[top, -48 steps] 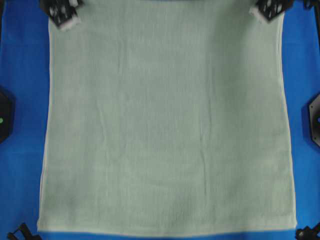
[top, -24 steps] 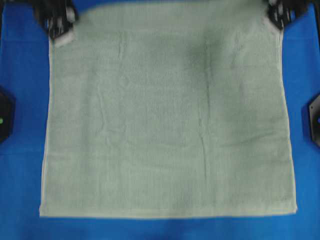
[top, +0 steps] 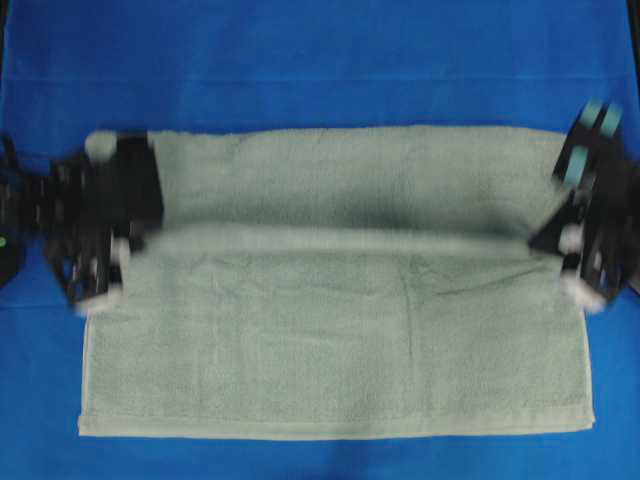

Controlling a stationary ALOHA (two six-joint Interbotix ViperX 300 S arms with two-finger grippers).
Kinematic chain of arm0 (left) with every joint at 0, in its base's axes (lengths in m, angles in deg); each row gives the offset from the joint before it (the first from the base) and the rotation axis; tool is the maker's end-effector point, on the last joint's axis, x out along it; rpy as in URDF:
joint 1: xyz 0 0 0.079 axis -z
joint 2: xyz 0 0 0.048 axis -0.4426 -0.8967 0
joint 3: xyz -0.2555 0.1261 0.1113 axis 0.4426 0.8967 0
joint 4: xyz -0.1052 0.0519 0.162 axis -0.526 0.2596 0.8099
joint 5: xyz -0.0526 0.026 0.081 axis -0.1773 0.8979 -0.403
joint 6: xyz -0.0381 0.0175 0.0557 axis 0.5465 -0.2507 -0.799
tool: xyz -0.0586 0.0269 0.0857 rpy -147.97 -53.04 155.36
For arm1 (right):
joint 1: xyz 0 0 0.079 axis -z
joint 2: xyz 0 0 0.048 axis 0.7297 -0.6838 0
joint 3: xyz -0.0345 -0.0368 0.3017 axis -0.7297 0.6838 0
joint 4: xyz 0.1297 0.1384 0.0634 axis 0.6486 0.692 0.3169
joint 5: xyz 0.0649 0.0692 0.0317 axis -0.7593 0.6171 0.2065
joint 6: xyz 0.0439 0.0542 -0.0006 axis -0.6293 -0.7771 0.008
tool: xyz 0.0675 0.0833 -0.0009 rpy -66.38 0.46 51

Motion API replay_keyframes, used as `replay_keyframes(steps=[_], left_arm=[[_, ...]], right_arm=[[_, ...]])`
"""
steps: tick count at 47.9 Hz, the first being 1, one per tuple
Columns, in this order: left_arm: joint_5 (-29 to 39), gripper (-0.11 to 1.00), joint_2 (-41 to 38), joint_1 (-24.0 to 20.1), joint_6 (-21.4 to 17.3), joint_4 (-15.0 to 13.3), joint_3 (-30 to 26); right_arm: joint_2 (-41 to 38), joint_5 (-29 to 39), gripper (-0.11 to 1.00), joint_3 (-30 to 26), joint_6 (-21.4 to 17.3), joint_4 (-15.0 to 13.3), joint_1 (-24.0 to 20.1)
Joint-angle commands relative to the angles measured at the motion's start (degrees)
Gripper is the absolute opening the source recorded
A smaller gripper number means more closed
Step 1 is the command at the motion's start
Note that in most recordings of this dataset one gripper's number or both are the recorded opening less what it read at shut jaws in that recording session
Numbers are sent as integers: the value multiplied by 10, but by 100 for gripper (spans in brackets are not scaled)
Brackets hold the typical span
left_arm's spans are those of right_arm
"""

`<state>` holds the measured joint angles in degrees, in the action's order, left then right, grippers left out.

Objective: Fold a bath towel.
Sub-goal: 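Lift the far corners and fold them toward the near edge with both grippers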

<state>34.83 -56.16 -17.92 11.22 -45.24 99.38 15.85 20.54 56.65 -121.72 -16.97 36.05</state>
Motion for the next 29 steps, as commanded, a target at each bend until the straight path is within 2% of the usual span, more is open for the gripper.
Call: replay_keyframes(steps=[1,7,15,24,29], left_arm=[[-37,5,-16,72,43,0,1],[-111,5,-62,169,116,1,0],[-151,4,-129,249,182,1,-18],[-151,5,-177,310,214,1,-66],[-154,5,-195,331,220,2,-89]], right_arm=[[-47,-30,2,-6,-55,0,-84],[-113,-76,2,-19,-123,-1,-180],[-207,-138,2,-57,-206,-1,-276],[-274,-148,2,-112,-257,-1,-345],[-291,-147,2,-128,-275,-1,-362]])
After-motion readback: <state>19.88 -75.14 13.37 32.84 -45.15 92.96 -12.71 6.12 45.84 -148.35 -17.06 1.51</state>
